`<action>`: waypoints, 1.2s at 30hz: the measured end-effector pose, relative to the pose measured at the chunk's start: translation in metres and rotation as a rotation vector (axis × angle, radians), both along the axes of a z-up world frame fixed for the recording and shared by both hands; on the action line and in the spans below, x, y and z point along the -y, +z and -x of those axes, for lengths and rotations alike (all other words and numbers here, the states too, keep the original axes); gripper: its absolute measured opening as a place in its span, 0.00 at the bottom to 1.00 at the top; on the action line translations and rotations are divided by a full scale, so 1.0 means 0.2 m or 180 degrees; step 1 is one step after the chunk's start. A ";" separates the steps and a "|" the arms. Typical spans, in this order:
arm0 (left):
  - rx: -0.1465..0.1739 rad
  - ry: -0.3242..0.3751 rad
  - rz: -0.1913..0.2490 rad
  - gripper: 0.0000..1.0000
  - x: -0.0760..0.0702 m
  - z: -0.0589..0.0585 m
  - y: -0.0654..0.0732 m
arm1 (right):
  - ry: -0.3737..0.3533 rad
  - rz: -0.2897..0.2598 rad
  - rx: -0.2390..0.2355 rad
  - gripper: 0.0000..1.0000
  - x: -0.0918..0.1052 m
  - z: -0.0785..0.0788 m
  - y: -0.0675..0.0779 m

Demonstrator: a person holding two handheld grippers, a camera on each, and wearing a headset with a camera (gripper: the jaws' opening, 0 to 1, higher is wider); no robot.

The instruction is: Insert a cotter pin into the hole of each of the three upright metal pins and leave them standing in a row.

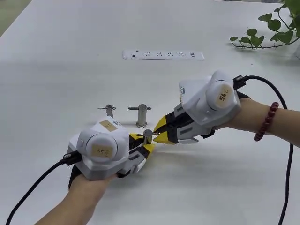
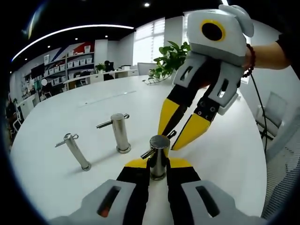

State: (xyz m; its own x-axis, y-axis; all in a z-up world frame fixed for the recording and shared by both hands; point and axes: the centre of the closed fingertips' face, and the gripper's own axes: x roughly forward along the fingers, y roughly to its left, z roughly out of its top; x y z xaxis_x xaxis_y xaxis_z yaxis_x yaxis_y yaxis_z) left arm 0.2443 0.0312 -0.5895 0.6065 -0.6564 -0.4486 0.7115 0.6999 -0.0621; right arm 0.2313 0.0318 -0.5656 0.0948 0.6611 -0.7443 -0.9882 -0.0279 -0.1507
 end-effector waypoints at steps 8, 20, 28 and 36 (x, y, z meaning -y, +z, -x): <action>0.0001 0.0008 0.0000 0.10 0.00 0.00 0.00 | -0.0189 -0.0116 -0.0041 0.05 0.06 -0.01 0.06; -0.0028 0.0015 0.0031 0.11 0.00 0.00 0.00 | -0.0312 -0.0155 -0.0148 0.00 0.08 -0.01 0.04; -0.0042 -0.0008 0.0033 0.11 0.00 0.00 0.00 | -0.0271 -0.0148 -0.0162 0.00 0.06 -0.01 0.03; -0.0061 -0.0012 0.0030 0.11 0.00 0.00 -0.01 | -0.0276 -0.0173 -0.0165 0.00 0.04 0.00 0.04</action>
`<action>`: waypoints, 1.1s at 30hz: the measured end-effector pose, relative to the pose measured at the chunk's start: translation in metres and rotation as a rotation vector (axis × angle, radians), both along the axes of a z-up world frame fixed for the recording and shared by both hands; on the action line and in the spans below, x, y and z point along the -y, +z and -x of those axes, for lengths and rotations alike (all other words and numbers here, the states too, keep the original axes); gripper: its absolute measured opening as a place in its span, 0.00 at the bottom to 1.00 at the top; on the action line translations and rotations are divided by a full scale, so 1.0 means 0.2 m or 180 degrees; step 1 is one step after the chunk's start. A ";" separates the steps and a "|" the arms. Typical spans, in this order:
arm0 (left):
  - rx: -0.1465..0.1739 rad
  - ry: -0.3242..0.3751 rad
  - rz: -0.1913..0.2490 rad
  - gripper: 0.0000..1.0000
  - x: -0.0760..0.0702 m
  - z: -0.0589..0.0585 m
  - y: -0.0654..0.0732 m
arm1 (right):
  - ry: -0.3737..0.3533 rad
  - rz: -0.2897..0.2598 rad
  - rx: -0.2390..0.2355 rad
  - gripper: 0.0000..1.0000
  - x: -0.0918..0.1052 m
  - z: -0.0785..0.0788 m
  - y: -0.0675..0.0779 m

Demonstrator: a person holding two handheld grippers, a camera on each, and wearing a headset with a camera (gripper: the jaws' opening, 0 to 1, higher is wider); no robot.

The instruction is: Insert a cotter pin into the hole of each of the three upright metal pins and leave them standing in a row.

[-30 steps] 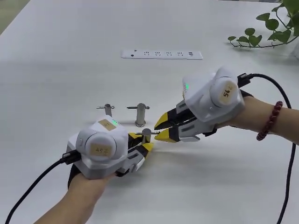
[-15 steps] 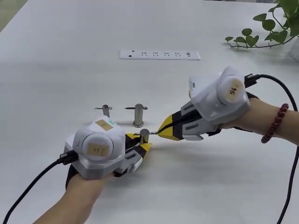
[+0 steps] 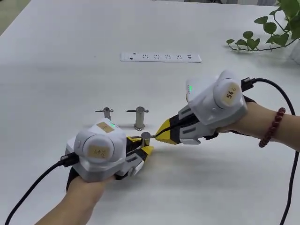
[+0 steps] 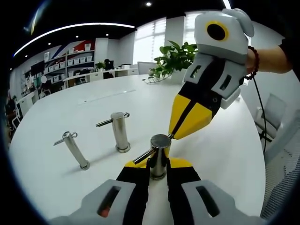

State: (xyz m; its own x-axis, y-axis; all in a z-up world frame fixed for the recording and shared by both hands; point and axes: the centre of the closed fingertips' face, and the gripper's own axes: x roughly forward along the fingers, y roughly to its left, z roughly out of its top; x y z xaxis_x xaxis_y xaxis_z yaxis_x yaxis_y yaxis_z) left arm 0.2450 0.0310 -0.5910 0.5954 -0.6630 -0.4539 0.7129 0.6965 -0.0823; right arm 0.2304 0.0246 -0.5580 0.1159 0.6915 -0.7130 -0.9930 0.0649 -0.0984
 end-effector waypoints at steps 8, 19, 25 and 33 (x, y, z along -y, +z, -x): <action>-0.0011 0.0002 -0.0010 0.11 0.00 0.00 -0.01 | -0.0019 -0.0011 -0.0018 0.00 -0.01 0.01 0.00; -0.0080 0.0057 -0.0133 0.21 -0.05 0.00 -0.03 | -0.0080 -0.0050 -0.0050 0.09 -0.01 -0.01 0.01; -0.0074 -0.0045 -0.0143 0.33 -0.07 0.04 -0.01 | -0.0094 -0.0096 -0.0108 0.17 -0.05 0.00 0.02; -0.0110 -0.0001 0.0031 0.42 -0.11 0.06 0.06 | -0.0073 -0.0064 -0.0138 0.19 -0.10 0.00 0.01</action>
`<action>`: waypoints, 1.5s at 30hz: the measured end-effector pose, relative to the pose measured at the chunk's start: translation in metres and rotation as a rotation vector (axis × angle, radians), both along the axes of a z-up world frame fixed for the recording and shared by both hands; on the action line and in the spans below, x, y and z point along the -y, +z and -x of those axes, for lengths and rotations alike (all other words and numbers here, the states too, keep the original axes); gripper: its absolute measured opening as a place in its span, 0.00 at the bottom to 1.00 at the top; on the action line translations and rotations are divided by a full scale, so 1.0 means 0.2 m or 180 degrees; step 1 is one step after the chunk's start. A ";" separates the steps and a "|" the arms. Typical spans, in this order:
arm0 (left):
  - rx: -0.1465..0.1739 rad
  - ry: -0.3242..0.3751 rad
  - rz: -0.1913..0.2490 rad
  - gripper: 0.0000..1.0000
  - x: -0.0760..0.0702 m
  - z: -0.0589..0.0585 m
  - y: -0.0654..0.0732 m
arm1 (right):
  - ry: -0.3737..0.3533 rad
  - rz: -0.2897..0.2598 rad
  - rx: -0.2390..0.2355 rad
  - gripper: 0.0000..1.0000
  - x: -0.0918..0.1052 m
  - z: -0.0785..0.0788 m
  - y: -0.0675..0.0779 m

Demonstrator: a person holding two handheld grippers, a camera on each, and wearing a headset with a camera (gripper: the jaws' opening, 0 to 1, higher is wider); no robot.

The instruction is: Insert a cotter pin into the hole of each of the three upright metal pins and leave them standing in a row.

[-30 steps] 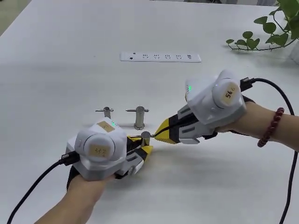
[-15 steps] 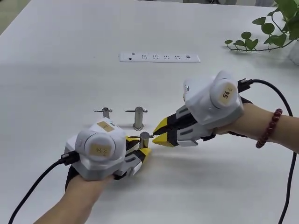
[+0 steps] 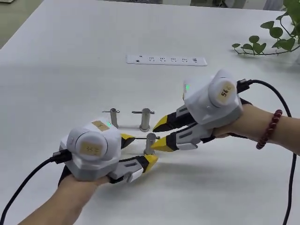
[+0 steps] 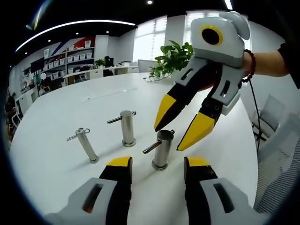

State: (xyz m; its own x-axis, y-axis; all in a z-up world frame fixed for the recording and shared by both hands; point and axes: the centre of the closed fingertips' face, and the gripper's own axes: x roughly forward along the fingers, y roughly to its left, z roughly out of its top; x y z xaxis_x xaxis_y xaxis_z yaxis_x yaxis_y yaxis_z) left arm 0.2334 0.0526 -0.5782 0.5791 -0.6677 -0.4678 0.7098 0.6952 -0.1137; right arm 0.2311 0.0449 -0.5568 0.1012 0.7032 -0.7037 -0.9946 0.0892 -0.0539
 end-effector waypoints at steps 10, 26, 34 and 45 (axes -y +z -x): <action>0.0020 0.0052 0.0093 0.52 -0.04 0.02 0.07 | 0.0012 0.0098 -0.0049 0.17 -0.04 -0.01 -0.05; 0.0157 0.0228 0.0180 0.72 -0.16 0.01 0.19 | -0.0043 0.0122 -0.0099 0.09 -0.05 -0.02 -0.09; 0.0223 0.0219 0.0109 0.79 -0.20 0.04 0.22 | -0.0037 0.0111 -0.0107 0.09 -0.05 -0.02 -0.09; 0.0203 0.0304 0.0127 0.90 -0.25 0.03 0.21 | -0.0001 0.0114 -0.0077 0.09 -0.05 -0.02 -0.09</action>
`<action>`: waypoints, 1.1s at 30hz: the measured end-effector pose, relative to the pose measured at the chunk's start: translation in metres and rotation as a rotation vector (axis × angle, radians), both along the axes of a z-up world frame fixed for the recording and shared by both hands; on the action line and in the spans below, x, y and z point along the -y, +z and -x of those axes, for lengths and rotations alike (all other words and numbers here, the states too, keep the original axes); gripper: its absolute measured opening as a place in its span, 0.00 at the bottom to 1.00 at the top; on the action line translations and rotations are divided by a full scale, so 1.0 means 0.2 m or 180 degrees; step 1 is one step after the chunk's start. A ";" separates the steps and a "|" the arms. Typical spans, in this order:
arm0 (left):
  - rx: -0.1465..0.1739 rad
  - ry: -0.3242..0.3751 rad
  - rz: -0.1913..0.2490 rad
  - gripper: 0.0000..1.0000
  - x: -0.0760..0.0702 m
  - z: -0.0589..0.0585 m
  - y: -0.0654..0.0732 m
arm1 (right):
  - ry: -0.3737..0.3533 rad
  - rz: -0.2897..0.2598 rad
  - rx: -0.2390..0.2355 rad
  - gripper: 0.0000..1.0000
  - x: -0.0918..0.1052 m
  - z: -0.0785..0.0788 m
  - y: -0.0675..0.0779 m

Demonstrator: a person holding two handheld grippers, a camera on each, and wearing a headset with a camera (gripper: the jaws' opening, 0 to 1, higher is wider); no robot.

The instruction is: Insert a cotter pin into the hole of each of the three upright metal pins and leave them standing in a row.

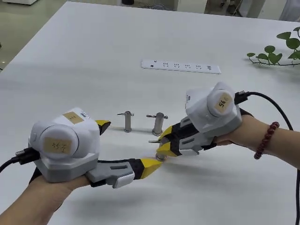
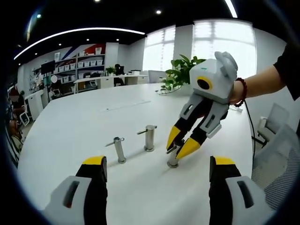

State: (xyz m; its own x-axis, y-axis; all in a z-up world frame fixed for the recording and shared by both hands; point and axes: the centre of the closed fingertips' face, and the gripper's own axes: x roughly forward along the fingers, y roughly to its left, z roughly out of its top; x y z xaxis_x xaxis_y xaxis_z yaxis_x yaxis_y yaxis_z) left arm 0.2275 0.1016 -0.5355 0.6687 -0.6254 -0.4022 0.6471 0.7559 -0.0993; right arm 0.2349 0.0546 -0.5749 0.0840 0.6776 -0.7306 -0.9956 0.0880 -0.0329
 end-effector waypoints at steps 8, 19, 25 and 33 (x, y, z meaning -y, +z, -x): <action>-0.0030 0.0057 -0.0024 0.94 -0.04 0.00 -0.01 | 0.0019 0.0046 0.0026 0.08 0.03 -0.02 0.00; -0.0007 0.0100 -0.0031 0.99 -0.06 0.00 0.00 | -0.0008 0.0141 0.0104 0.08 0.11 -0.08 0.01; 0.0021 0.0092 -0.0055 0.99 -0.06 0.00 0.00 | -0.0074 0.0177 0.0122 0.08 0.16 -0.12 0.02; 0.0008 0.0089 -0.0072 0.99 -0.07 0.00 -0.01 | -0.0167 0.0209 0.0163 0.08 0.23 -0.18 0.03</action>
